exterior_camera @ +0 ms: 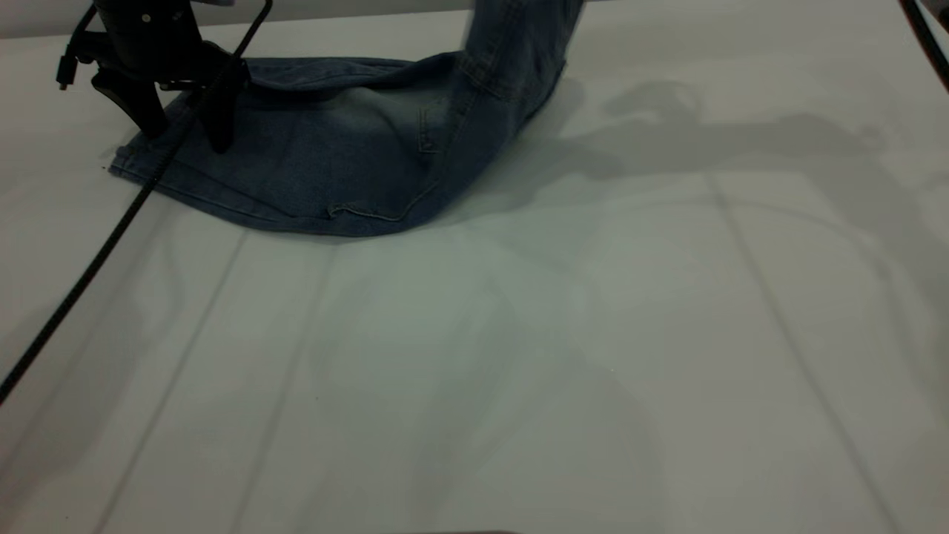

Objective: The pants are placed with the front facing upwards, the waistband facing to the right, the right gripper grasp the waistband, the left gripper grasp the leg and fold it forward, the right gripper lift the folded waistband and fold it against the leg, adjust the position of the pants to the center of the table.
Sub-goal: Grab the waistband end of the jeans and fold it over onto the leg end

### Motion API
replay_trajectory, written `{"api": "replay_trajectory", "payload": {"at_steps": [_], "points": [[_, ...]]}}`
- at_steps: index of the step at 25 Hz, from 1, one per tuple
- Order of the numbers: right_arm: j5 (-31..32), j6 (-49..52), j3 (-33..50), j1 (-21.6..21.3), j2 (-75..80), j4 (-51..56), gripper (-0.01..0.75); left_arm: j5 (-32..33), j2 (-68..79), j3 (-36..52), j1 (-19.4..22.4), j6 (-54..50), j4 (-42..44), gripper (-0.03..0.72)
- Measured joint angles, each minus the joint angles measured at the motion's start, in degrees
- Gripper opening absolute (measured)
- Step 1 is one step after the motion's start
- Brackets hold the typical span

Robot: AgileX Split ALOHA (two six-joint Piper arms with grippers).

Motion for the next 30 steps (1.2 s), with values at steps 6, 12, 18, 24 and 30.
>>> {"api": "replay_trajectory", "payload": {"at_steps": [6,12,18,24,30], "points": [[-3.3,4.5,-7.4,6.3,0.0,-2.0,0.04,0.1,0.1,-0.1,0.0,0.6,-0.6,0.584],[-7.4,5.3,-8.6,9.3,0.0,-2.8,0.04,0.0,0.1,-0.2,-1.5,5.1,-7.3,0.584],[-7.9,5.9,-8.6,9.3,0.0,-2.7,0.04,-0.2,0.1,-0.2,-5.0,6.4,-9.1,0.584],[-8.2,5.9,-8.6,9.3,0.0,-2.6,0.04,2.4,-1.6,-0.1,-5.8,6.3,-7.1,0.584],[-9.1,5.5,-8.6,9.3,0.0,-2.5,0.04,5.2,-11.2,-0.1,-2.4,2.3,-0.2,0.584]]}}
